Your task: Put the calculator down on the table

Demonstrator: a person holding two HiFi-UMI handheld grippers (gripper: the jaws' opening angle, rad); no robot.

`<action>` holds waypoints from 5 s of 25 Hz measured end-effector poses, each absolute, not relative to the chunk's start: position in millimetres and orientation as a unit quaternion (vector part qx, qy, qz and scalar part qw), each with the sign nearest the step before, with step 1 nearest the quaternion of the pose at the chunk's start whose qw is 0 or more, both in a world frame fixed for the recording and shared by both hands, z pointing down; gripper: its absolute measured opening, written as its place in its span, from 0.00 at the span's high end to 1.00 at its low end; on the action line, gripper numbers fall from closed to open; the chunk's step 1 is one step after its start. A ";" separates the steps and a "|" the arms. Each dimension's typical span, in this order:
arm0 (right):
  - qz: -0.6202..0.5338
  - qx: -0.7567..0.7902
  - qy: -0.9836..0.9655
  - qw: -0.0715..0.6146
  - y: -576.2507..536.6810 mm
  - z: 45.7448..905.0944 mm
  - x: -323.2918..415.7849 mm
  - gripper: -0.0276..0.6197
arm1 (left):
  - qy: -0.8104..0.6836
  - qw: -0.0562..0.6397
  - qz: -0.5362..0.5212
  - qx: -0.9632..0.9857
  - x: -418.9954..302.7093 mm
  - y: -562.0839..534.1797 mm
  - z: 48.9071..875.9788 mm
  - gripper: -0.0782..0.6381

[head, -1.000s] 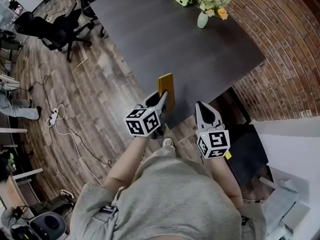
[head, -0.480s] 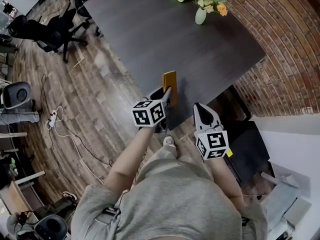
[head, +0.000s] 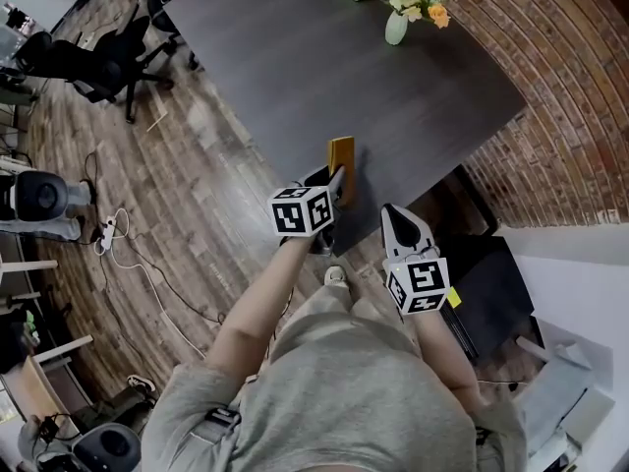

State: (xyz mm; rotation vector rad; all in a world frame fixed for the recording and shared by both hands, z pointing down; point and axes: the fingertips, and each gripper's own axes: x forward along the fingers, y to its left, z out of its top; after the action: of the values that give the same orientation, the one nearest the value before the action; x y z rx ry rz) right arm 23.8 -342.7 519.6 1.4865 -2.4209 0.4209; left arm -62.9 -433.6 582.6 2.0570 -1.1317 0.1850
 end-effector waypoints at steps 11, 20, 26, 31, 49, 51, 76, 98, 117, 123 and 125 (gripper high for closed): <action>0.148 0.512 -0.835 0.135 -344.2 522.5 25.9 0.95 | -0.443 0.400 0.104 0.796 -57.6 -441.9 598.9 0.77; 0.149 0.511 -0.835 0.137 -346.3 525.5 23.0 0.95 | -0.457 0.396 0.143 0.784 -60.3 -447.6 616.2 0.76; 0.151 0.513 -0.834 0.138 -349.2 525.9 22.3 0.95 | -0.465 0.404 0.146 0.774 -67.9 -453.5 623.7 0.74; 0.151 0.510 -0.835 0.139 -350.6 526.1 18.9 0.95 | -0.480 0.403 0.156 0.764 -78.9 -457.2 629.4 0.71; 0.144 0.505 -0.839 0.138 -344.9 518.9 16.8 0.95 | -0.512 0.392 0.173 0.745 -99.4 -448.8 633.2 0.66; 0.143 0.504 -0.841 0.138 -341.4 516.8 18.1 0.95 | -0.515 0.392 0.161 0.745 -100.3 -442.1 626.3 0.66; 0.106 0.463 -0.873 0.109 -204.8 471.8 40.6 0.95 | -0.543 0.337 0.064 0.767 -87.7 -246.3 518.8 0.84; 0.087 0.447 -0.888 0.071 -32.8 457.0 75.3 0.95 | -0.543 0.300 0.030 0.784 -43.8 -41.6 492.5 0.85; 0.081 0.465 -0.880 0.057 28.1 458.3 98.8 0.95 | -0.524 0.280 0.026 0.804 -16.9 20.1 481.0 0.85; 0.078 0.469 -0.878 0.058 33.7 457.3 101.4 0.95 | -0.523 0.278 0.025 0.805 -15.4 26.1 478.9 0.85; 0.075 0.471 -0.877 0.060 34.0 456.5 101.9 0.95 | -0.523 0.278 0.024 0.805 -15.8 26.7 478.3 0.85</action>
State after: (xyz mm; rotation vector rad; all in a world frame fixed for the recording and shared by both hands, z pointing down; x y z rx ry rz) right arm 101.9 34.0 456.5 1.4261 -2.6536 0.2263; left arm -15.8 26.7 478.3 2.1618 -1.4045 0.0657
